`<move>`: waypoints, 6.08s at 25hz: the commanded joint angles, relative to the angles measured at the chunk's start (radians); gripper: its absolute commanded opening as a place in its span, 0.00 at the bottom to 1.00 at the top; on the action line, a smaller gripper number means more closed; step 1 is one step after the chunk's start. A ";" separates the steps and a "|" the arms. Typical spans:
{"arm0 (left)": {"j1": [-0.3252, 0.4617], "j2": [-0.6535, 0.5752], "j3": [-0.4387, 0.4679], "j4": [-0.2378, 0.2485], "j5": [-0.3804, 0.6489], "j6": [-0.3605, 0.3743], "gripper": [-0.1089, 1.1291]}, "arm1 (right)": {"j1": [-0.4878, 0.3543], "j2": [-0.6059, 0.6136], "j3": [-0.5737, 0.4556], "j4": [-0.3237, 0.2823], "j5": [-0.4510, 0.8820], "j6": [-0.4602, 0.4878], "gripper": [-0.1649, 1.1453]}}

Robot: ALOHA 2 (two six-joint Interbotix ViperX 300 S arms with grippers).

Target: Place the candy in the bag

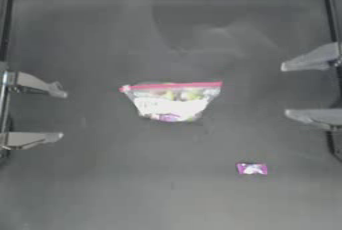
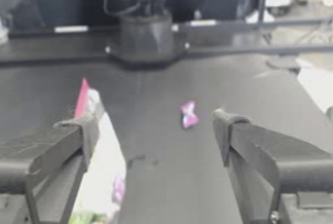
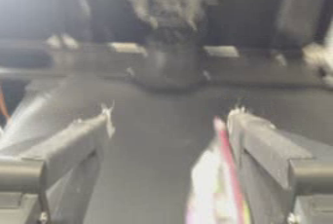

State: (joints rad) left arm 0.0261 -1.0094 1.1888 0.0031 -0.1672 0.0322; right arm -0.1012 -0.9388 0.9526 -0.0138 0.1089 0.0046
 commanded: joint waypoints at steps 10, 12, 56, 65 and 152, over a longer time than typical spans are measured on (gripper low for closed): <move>0.034 0.034 -0.014 -0.014 0.012 -0.005 0.89 | -0.072 0.351 -0.393 -0.034 0.419 -0.015 0.89; 0.037 0.034 -0.012 -0.015 0.017 -0.005 0.89 | -0.075 0.410 -0.454 -0.051 0.477 -0.017 0.89; 0.081 0.037 0.029 -0.020 0.048 -0.005 0.89 | -0.126 1.209 -1.305 0.094 0.974 -0.328 0.88; 0.081 0.035 0.029 -0.020 0.048 -0.005 0.89 | -0.115 1.273 -1.356 0.091 1.020 -0.316 0.88; 0.095 -0.021 0.081 -0.021 0.058 -0.006 0.89 | -0.043 1.443 -1.486 0.028 1.120 -0.258 0.57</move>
State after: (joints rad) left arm 0.1212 -1.0339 1.2824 -0.0169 -0.1058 0.0276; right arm -0.1457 0.5292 -0.5154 0.0169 1.2333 -0.2516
